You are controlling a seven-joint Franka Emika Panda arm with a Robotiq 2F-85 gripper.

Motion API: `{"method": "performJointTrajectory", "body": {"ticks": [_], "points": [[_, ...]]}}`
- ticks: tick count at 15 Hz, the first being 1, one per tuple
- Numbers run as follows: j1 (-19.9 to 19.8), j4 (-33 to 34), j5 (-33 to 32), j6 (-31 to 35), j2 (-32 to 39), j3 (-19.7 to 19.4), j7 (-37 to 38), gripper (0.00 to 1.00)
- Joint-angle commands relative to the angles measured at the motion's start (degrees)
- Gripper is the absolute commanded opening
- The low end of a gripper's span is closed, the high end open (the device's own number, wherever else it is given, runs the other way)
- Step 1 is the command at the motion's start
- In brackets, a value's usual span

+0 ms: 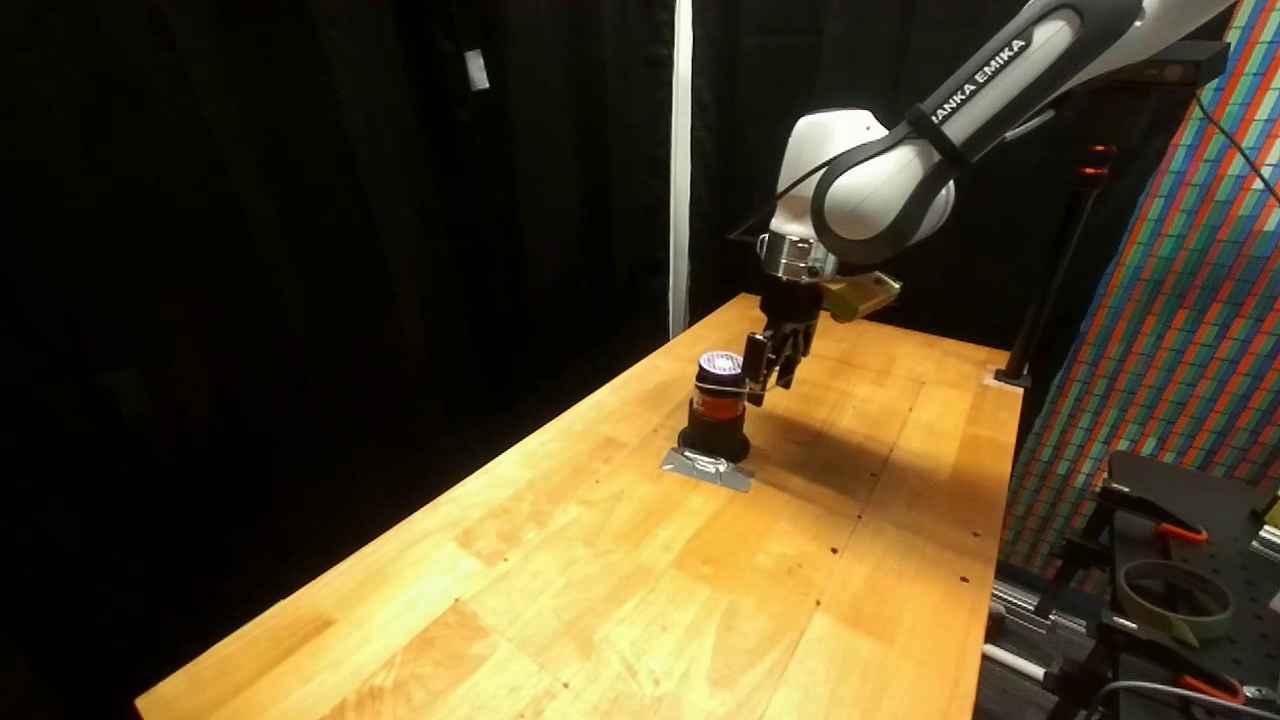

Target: Put the rubber band on the jar.

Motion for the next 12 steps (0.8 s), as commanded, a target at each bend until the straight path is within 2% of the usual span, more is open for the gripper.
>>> {"method": "performJointTrajectory", "body": {"ticks": [1,4,6,8,9,10,11,12], "points": [[-3.4,-9.9,5.4,8.4,-6.2,2.9,-6.2,0.51],[-5.9,-15.7,10.5,19.2,-8.1,6.3,-12.2,0.27],[-9.2,-19.6,14.8,26.6,-9.2,10.8,-17.3,0.13],[-14.5,-22.6,22.1,35.2,-9.3,18.4,-24.8,0.07],[-18.4,-23.0,27.1,39.8,-8.6,24.1,-29.8,0.03],[-20.6,-22.2,30.3,42.5,-7.7,28.1,-32.7,0.03],[-23.6,-20.6,31.0,45.4,-6.1,32.7,-33.9,0.04],[-27.1,-19.9,28.8,48.0,-4.7,37.1,-33.2,0.06]]}}
